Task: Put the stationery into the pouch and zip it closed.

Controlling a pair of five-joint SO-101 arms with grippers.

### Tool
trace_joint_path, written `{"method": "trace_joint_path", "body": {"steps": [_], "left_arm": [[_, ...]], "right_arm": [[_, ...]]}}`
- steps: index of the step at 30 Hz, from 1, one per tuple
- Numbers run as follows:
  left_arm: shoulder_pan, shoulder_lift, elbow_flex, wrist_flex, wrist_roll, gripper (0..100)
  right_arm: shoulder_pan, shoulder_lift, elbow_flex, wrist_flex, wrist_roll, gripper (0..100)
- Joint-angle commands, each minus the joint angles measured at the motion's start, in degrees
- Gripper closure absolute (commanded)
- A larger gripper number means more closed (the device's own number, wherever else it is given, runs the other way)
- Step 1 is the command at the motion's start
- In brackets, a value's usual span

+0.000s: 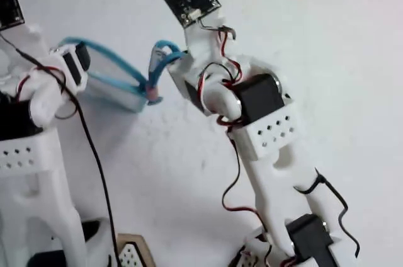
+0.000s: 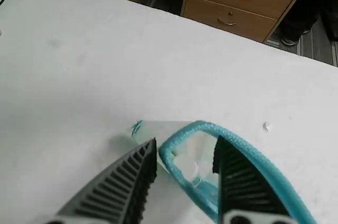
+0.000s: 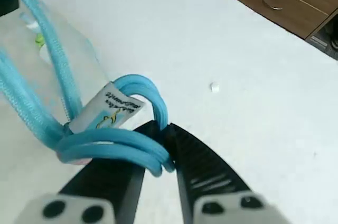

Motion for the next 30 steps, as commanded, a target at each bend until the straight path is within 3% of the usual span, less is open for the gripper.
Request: {"method": "trace_joint_path", "body": {"steps": [1, 3, 11, 22, 30], "left_arm": [[0.8, 4.3, -5.1, 0.2, 0.4, 80], [0.8, 7.0, -9.6, 1.7, 0.4, 80], [2.1, 17.3, -30.9, 8.4, 0.1, 80], [7.3, 27.4, -53.9, 20.1, 0.1, 77], [2.2, 27.1, -66.7, 27.4, 0.1, 77]], "right_arm": [[-0.1, -0.5, -5.3, -1.5, -6.6, 98.2], [-0.1, -0.4, -8.3, -3.9, -12.2, 98.2], [-0.6, 0.0, -19.1, -13.1, -23.3, 98.2], [-4.2, 0.0, -20.7, -21.1, -25.2, 98.2], [-3.8, 0.7, -20.7, -22.7, -25.2, 98.3]]}}
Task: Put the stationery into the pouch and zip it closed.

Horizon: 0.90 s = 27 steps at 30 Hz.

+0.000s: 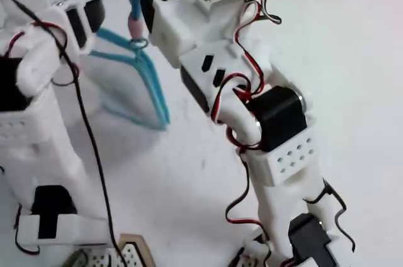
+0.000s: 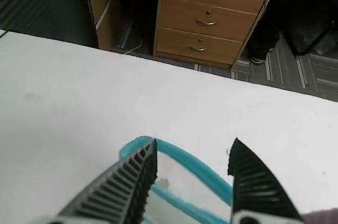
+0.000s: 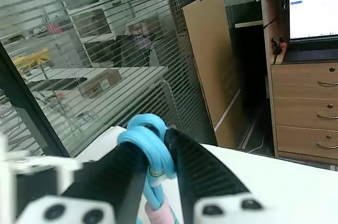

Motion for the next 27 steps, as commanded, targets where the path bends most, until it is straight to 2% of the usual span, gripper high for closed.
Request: {"method": "trace_joint_path", "body": {"steps": [1, 5, 9, 12, 15, 17, 20, 23, 27], "left_arm": [[-4.4, -1.2, -5.2, 1.3, 0.1, 77], [-5.1, -8.8, 3.2, 1.4, 0.1, 77], [-1.5, -24.5, 17.0, 1.4, -1.2, 77], [5.6, -38.5, 30.8, 1.1, -4.0, 77], [12.9, -47.8, 51.2, -2.8, -5.5, 76], [13.8, -50.3, 65.4, -8.5, -4.7, 74], [14.3, -52.4, 75.5, -16.7, -1.7, 73], [14.3, -51.6, 79.7, -22.7, 2.5, 73], [15.8, -48.0, 80.4, -25.1, 8.5, 73]], "right_arm": [[0.1, 0.8, -3.4, -1.8, -0.5, 98.3], [2.1, 3.5, -3.4, -3.8, -0.7, 98.3], [1.8, 5.0, -3.4, -5.7, -1.1, 98.3], [1.8, 5.6, -3.4, -5.8, -1.1, 98.3], [1.7, 5.8, -3.4, -5.8, -1.1, 98.3], [1.7, 5.8, -3.4, -5.8, -1.2, 98.3], [1.7, 5.9, -3.4, -5.9, -1.3, 98.3], [1.7, 5.9, -3.4, -5.9, -1.3, 98.3], [1.7, 5.9, -3.4, -5.9, -1.3, 98.3]]}}
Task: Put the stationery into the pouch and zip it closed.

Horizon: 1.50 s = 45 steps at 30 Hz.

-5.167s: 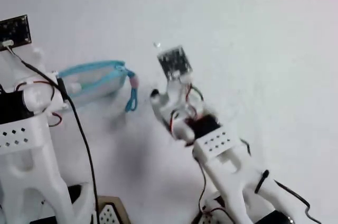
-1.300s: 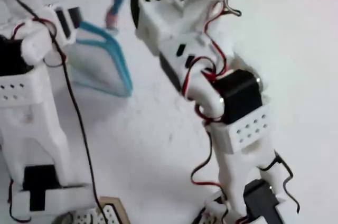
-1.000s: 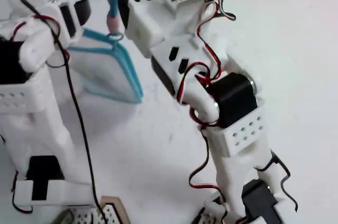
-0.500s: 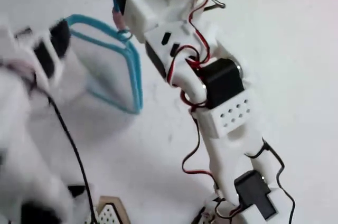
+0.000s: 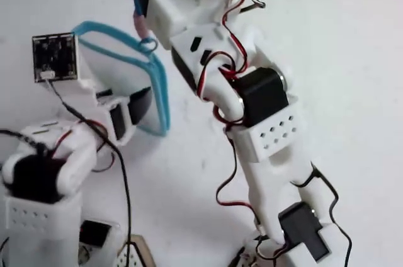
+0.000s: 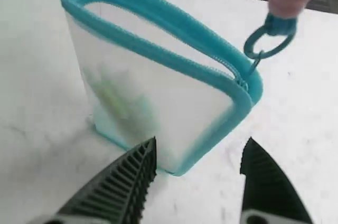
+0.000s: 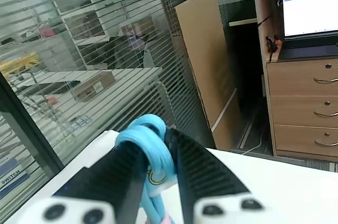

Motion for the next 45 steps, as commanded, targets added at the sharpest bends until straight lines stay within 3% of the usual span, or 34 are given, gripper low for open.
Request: {"method": "trace_joint_path", "body": {"steps": [1, 8, 21, 29, 38, 45], "left_arm": [[1.3, 2.3, -0.1, -2.9, 4.3, 73], [1.6, 6.3, -7.1, -2.7, 9.1, 73], [1.1, 18.6, -9.8, -2.0, 8.2, 77], [-4.9, 12.3, -9.7, 0.1, -1.0, 86], [-4.7, -1.5, -9.0, 5.8, -12.3, 93], [-5.0, -2.9, -9.0, 7.9, -17.7, 97]], "right_arm": [[0.5, -0.3, -2.5, -1.3, -0.4, 98.3], [0.5, -0.5, -2.5, -1.3, -0.4, 98.3], [0.4, -0.9, -2.5, -1.2, -0.5, 98.3], [0.5, -0.7, -2.5, -1.2, -0.5, 98.3], [0.5, -0.3, -2.5, -1.3, -0.5, 98.3], [0.5, -0.4, -2.5, -1.3, -0.5, 98.3]]}}
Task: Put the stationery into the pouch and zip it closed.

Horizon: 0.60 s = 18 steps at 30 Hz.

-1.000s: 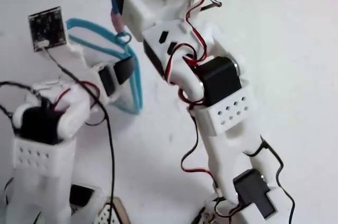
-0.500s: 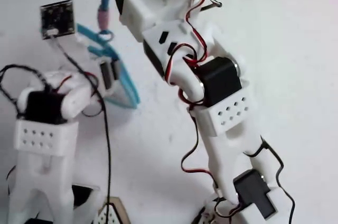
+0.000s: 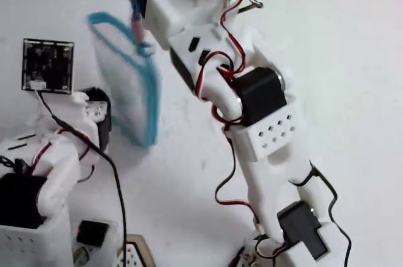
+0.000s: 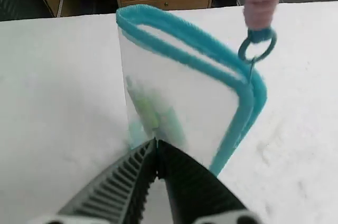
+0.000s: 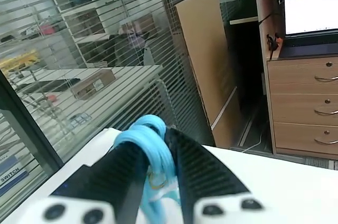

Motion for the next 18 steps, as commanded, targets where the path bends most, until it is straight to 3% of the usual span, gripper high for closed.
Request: {"method": "trace_joint_path", "body": {"steps": [1, 7, 11, 14, 18], "left_arm": [[-0.5, -0.6, -0.7, 0.7, -1.4, 97], [0.0, -0.9, -1.1, 0.8, -1.4, 97], [0.0, -0.9, -0.8, 0.6, -0.4, 86], [0.0, -0.9, -0.7, 0.8, 6.7, 74], [0.0, -0.9, -0.8, 0.8, 17.0, 72]], "right_arm": [[0.5, -0.5, -2.5, -1.3, -0.5, 98.3], [0.4, -0.8, -2.5, -1.3, -0.5, 98.3], [-0.5, -0.9, -2.6, -1.3, -0.4, 98.3], [-4.1, -1.3, -4.7, -1.0, -0.1, 98.3], [-10.4, 0.3, -9.7, -1.2, 2.5, 98.3]]}}
